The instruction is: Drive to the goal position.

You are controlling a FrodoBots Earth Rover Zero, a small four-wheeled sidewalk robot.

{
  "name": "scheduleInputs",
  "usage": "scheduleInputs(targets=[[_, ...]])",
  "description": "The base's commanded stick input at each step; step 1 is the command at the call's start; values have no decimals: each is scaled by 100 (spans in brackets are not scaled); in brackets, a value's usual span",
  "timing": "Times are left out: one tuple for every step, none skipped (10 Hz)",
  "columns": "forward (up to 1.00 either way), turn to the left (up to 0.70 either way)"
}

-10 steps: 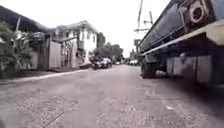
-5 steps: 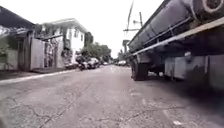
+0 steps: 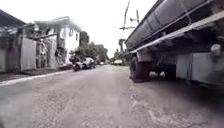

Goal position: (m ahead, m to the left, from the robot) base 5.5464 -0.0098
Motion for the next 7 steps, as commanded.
scheduleInputs(targets=[[100,27],[100,27],[100,27],[100,27],[100,0],[100,0],[100,0]])
